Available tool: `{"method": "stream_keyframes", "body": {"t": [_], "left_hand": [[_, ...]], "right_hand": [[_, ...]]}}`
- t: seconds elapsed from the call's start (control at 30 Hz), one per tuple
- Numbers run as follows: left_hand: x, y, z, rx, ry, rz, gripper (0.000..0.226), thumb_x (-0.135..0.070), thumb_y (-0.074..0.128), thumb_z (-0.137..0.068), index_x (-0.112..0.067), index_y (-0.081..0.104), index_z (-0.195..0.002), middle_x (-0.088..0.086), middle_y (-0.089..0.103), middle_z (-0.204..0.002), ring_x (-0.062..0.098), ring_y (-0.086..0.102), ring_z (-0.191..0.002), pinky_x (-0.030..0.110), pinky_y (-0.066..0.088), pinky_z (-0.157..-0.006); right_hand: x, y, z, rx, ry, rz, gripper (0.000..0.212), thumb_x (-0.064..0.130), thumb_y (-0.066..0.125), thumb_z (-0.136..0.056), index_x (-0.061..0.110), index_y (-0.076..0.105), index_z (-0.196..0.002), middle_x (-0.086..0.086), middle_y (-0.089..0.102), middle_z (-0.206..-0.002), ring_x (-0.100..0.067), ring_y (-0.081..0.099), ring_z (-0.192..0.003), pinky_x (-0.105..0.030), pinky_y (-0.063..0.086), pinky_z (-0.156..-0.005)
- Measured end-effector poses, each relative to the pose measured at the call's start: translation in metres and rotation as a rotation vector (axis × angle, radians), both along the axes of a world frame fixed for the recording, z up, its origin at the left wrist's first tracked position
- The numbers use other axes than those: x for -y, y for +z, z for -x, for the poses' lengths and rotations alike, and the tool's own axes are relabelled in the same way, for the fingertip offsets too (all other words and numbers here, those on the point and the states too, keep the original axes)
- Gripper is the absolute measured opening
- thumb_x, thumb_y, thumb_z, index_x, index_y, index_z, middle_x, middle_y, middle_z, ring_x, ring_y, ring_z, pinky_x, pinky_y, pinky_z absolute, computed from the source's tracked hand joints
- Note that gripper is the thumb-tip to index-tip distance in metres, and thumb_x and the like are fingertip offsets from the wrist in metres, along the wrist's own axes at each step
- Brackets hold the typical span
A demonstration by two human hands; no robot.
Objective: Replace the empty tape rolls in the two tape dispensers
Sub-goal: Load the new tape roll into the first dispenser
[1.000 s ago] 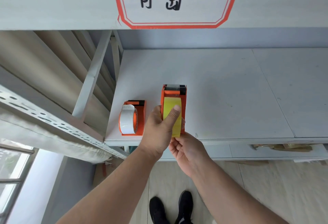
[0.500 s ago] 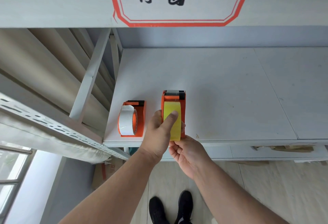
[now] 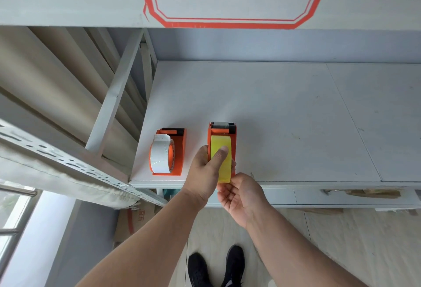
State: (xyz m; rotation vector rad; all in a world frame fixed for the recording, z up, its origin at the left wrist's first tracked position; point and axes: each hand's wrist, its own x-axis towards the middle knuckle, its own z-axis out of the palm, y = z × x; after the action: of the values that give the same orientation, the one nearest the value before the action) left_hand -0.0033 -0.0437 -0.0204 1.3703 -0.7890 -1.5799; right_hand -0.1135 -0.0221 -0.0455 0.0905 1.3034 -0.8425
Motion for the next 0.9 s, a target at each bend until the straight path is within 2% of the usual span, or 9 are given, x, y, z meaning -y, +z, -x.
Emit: {"method": "stream_keyframes", "body": {"t": [0.1,0.2,0.37,0.53,0.6,0.73,0.83,0.87,0.9], "left_hand": [[0.003,-0.007,0.002,0.014,0.012,0.002,0.044,-0.039,0.068,-0.099,0.0,0.063,-0.119,0.014,0.079,-0.091,0.025,0.079,-0.08,0.036,0.063,-0.073],[0.006,-0.012,0.006,0.013,0.016,-0.021,0.038,-0.034,0.066,-0.103,0.0,0.062,-0.12,0.018,0.078,-0.095,0.024,0.079,-0.08,0.035,0.063,-0.072],[0.013,-0.018,0.01,0.01,0.024,-0.026,0.039,-0.032,0.066,-0.103,0.003,0.062,-0.119,0.024,0.079,-0.097,0.025,0.079,-0.081,0.036,0.065,-0.073],[0.021,-0.021,0.008,0.028,0.028,-0.051,0.041,-0.035,0.065,-0.103,0.003,0.063,-0.119,0.019,0.08,-0.092,0.022,0.079,-0.075,0.032,0.063,-0.068],[0.023,-0.022,0.008,0.041,0.026,-0.054,0.042,-0.037,0.065,-0.103,0.002,0.064,-0.119,0.023,0.08,-0.096,0.022,0.079,-0.075,0.033,0.063,-0.068],[0.023,-0.023,0.01,0.052,0.006,-0.04,0.042,-0.042,0.065,-0.102,-0.002,0.064,-0.118,0.023,0.08,-0.102,0.023,0.08,-0.08,0.033,0.064,-0.071],[0.022,-0.023,0.008,0.083,0.002,-0.03,0.045,-0.047,0.068,-0.099,-0.004,0.067,-0.113,0.024,0.08,-0.101,0.029,0.08,-0.083,0.039,0.066,-0.077],[0.022,-0.023,0.007,0.113,-0.006,-0.021,0.047,-0.051,0.069,-0.097,-0.005,0.068,-0.109,0.022,0.079,-0.098,0.031,0.078,-0.083,0.04,0.066,-0.08],[0.021,-0.022,0.006,0.163,-0.016,-0.011,0.049,-0.055,0.069,-0.096,-0.006,0.067,-0.104,0.018,0.077,-0.09,0.029,0.074,-0.079,0.034,0.064,-0.079]], "right_hand": [[0.005,0.0,-0.004,-0.039,0.007,-0.025,0.027,0.011,0.054,-0.101,0.002,0.072,-0.119,-0.01,0.072,-0.078,-0.018,0.068,-0.068,-0.031,0.059,-0.065],[0.012,-0.002,-0.004,-0.076,0.009,-0.069,0.021,0.009,0.053,-0.103,0.004,0.072,-0.11,-0.007,0.072,-0.065,-0.017,0.067,-0.065,-0.029,0.059,-0.061],[0.023,-0.005,-0.004,-0.131,0.032,-0.125,0.027,0.011,0.045,-0.104,0.009,0.071,-0.103,-0.003,0.07,-0.054,-0.015,0.064,-0.058,-0.027,0.056,-0.055],[0.033,-0.007,-0.005,-0.147,0.033,-0.164,0.033,0.016,0.044,-0.104,0.009,0.073,-0.118,-0.007,0.074,-0.076,-0.016,0.066,-0.06,-0.027,0.056,-0.055],[0.033,-0.007,-0.007,-0.143,0.018,-0.165,0.033,0.016,0.044,-0.103,0.01,0.072,-0.12,-0.007,0.073,-0.078,-0.016,0.066,-0.062,-0.027,0.055,-0.055],[0.028,-0.003,-0.006,-0.133,-0.014,-0.149,0.025,0.013,0.048,-0.104,0.008,0.07,-0.113,-0.009,0.073,-0.081,-0.018,0.068,-0.07,-0.033,0.055,-0.062],[0.02,0.002,-0.001,-0.132,0.007,-0.122,0.019,0.01,0.05,-0.103,0.006,0.068,-0.108,-0.012,0.074,-0.088,-0.02,0.069,-0.072,-0.034,0.057,-0.066],[0.017,0.004,0.001,-0.138,0.019,-0.116,0.016,0.01,0.051,-0.102,0.005,0.066,-0.106,-0.014,0.074,-0.09,-0.02,0.07,-0.072,-0.035,0.057,-0.068],[0.013,0.004,0.004,-0.153,0.032,-0.114,0.014,0.011,0.053,-0.101,0.004,0.064,-0.104,-0.016,0.073,-0.092,-0.021,0.07,-0.072,-0.035,0.059,-0.07]]}}
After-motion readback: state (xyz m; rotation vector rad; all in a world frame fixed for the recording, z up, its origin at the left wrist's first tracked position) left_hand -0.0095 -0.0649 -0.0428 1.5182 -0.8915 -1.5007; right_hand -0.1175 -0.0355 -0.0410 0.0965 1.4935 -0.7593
